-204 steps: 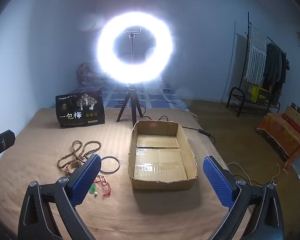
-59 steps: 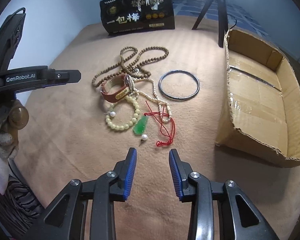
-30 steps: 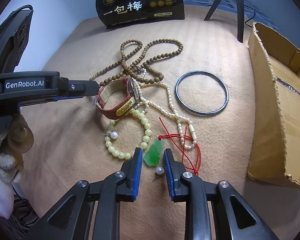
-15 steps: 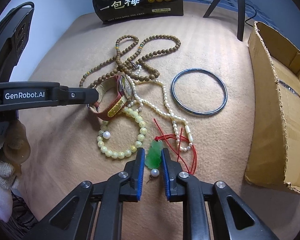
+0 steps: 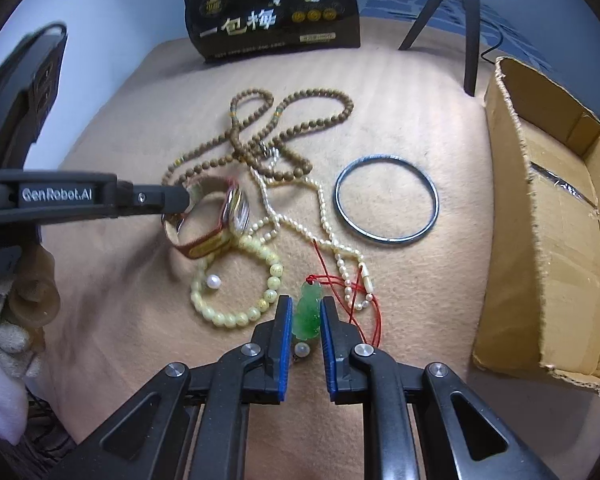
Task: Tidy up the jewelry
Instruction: 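Carry the jade pendant into the box with the right tool while the left carries the watch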
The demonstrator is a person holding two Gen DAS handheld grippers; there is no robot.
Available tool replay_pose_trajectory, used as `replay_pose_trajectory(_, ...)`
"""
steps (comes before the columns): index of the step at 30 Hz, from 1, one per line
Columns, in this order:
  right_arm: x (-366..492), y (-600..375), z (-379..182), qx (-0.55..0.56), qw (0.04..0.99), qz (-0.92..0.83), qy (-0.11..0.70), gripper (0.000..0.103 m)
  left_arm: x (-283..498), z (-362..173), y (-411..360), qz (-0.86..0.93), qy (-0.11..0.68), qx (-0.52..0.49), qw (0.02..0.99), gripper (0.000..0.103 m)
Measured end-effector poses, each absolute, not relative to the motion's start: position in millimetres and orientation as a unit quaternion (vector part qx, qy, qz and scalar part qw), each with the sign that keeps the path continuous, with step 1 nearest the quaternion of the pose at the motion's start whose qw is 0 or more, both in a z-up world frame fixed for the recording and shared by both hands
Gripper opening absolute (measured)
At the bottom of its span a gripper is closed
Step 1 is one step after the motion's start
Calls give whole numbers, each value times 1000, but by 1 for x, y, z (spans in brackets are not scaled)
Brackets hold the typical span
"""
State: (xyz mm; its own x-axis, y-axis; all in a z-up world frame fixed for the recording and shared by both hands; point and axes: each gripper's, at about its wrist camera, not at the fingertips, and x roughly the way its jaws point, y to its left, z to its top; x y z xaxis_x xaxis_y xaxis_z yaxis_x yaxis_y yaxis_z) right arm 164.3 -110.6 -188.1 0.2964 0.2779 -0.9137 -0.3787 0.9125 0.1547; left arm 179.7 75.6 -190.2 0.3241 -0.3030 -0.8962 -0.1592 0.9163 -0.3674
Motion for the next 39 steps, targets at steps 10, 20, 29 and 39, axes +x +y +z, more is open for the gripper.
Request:
replay_pose_trajectory(10, 157, -119, -143, -22, 831, 220, 510, 12, 165, -163, 92, -36, 546, -224, 807, 9)
replay_pose_trajectory(20, 149, -140, -90, 6, 866, 217, 450, 3, 150, -120, 92, -52, 496, -248, 830, 9)
replay_pose_trajectory(29, 146, -162, -66, 17, 886, 202, 418, 3, 146, -105, 59, -79, 480, -235, 842, 9)
replay_pose_trajectory(39, 157, -210, -40, 41, 908, 156, 386, 3, 154, -91, 8, -124, 472, -221, 844, 9)
